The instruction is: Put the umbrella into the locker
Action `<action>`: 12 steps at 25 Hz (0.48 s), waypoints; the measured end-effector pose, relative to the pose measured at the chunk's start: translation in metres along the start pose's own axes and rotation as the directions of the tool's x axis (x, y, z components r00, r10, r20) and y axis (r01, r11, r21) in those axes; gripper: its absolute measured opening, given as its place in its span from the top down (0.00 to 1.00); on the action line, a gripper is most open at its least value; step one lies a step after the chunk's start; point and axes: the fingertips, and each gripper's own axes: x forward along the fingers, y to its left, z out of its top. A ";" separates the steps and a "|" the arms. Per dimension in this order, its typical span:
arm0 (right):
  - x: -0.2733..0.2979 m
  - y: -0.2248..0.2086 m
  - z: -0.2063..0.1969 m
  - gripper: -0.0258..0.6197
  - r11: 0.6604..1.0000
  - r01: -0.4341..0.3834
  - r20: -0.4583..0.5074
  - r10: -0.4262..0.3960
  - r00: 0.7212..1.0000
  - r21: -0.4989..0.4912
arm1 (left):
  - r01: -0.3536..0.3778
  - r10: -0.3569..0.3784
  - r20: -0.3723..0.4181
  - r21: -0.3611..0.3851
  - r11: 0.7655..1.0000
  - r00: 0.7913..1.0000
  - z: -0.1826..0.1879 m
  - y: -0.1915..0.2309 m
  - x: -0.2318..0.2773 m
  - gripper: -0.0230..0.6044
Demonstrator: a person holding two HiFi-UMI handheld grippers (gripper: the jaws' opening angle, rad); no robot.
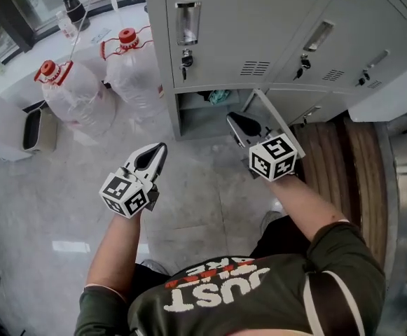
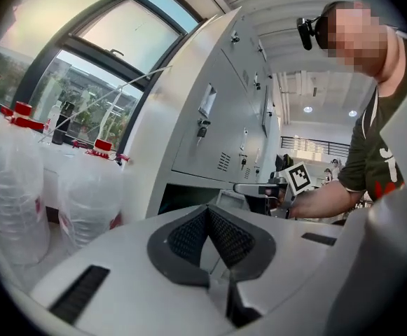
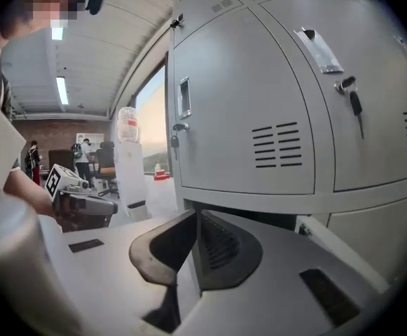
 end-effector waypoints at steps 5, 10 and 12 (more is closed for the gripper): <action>-0.033 -0.010 0.028 0.91 0.999 -0.007 -0.062 0.010 0.998 0.046 | -0.029 0.024 -0.067 -0.069 0.997 0.997 0.027 -0.031 0.023 0.95; -0.081 -0.007 0.059 0.91 0.992 0.009 -0.148 0.009 0.989 0.123 | -0.071 0.044 -0.170 -0.155 0.985 0.984 0.053 -0.074 0.018 0.95; -0.101 -0.006 0.077 0.91 0.991 0.007 -0.177 0.017 0.984 0.136 | -0.094 0.054 -0.198 -0.196 0.976 0.979 0.071 -0.091 0.015 0.95</action>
